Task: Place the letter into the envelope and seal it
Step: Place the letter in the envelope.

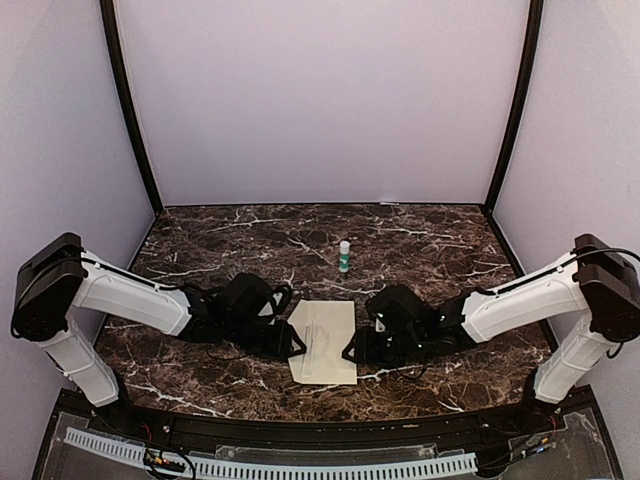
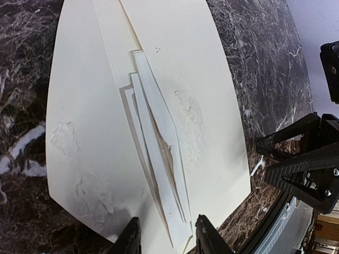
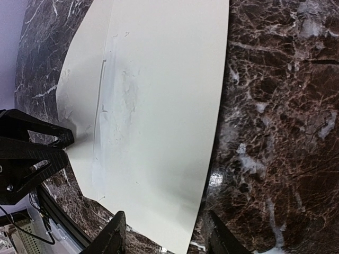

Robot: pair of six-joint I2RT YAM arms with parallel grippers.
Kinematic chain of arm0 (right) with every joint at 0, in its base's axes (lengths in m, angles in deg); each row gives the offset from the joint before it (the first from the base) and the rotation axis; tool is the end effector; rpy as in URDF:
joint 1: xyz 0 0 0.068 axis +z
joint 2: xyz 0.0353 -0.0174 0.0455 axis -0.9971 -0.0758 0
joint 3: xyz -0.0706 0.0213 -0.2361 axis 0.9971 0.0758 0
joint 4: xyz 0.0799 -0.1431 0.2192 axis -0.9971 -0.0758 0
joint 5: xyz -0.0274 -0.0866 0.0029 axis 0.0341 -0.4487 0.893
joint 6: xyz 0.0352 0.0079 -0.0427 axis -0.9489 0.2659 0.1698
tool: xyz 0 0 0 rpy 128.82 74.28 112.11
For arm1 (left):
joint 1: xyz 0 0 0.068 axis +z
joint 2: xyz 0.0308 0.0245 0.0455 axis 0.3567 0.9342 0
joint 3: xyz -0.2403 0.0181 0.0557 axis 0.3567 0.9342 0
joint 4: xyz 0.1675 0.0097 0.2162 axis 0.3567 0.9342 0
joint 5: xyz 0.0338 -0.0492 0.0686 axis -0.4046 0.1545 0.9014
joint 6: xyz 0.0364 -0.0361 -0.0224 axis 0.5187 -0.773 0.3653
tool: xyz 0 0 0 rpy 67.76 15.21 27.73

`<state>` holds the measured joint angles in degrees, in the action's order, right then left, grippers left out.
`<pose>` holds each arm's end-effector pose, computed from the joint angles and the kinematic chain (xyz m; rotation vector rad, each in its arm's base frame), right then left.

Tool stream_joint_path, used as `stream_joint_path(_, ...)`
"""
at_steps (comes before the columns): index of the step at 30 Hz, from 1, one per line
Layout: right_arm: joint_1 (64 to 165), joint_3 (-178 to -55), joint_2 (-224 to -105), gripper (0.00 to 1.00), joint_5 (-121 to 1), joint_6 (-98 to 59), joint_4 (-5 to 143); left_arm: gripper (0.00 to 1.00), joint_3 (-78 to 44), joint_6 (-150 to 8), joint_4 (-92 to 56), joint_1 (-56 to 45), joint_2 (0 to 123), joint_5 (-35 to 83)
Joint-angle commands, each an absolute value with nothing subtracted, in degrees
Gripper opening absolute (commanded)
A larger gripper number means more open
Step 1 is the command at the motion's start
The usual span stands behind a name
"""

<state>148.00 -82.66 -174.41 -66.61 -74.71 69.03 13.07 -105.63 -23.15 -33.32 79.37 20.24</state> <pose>0.1437 0.2760 0.1102 -0.0173 2.6908 0.8925 0.1819 -0.2665 0.1116 0.2937 2.5766 -1.0318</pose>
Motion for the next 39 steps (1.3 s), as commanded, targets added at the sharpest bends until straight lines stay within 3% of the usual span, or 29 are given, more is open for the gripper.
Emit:
stream_joint_path(1, 149.1, -82.3, -174.8, 0.47, -67.6, -76.2, 70.9, 0.33, 14.6, -107.0, -24.8, -33.6, 78.8, 18.4)
stream_joint_path(39, 150.7, -82.5, -178.5, 0.39, -67.2, -77.5, 73.0, 0.12, 14.9, -109.1, -28.7, -36.2, 85.2, 16.5)
